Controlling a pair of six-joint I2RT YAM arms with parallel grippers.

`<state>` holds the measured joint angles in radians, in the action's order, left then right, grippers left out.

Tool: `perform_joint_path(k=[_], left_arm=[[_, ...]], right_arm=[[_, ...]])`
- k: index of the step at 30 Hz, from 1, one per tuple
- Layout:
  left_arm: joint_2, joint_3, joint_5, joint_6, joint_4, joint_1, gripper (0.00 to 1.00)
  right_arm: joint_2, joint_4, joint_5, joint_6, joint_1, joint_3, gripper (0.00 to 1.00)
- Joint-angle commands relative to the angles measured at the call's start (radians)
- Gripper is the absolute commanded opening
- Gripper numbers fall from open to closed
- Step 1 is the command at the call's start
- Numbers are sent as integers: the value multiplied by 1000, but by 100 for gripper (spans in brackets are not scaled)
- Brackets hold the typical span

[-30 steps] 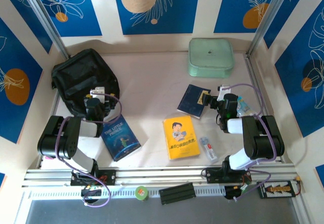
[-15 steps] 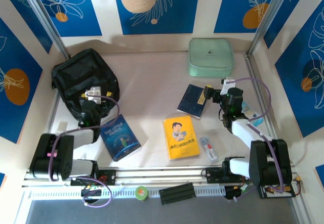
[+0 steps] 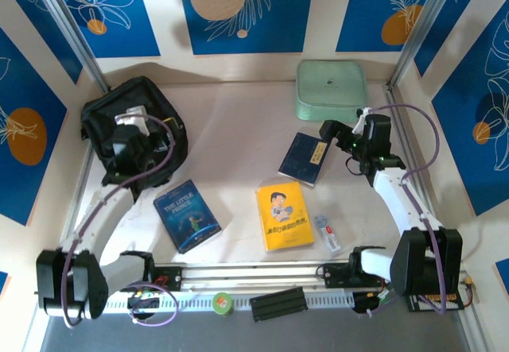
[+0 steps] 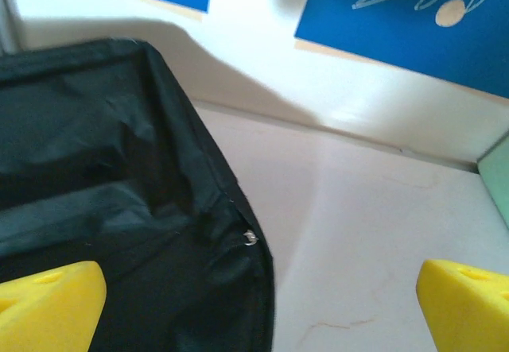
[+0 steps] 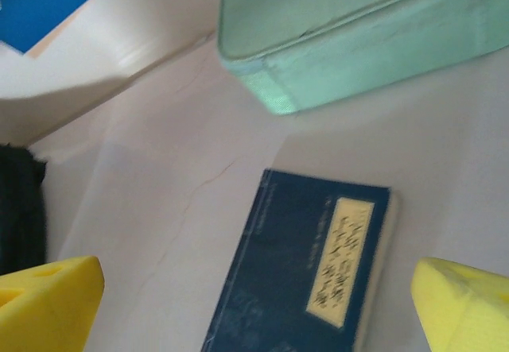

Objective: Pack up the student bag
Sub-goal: Move the student bag to the top-center of the table.

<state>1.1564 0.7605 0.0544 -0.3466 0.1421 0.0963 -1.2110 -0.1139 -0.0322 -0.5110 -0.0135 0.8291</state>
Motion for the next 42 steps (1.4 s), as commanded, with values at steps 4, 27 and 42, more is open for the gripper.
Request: perform_joint_path(k=[4,27,42], left_arm=[[345,300,-48,-137,-235,1,99],[1207,1206,-79,-107,-472,-1,74],[1220,1144,-241,-68,-401,281,66]], right_arm=[[-35,-105,-96,-27,-74,60,99],[-213,-117,-38,-25,-311,166,99],[-217,-139,78,-146,-326,135,99]])
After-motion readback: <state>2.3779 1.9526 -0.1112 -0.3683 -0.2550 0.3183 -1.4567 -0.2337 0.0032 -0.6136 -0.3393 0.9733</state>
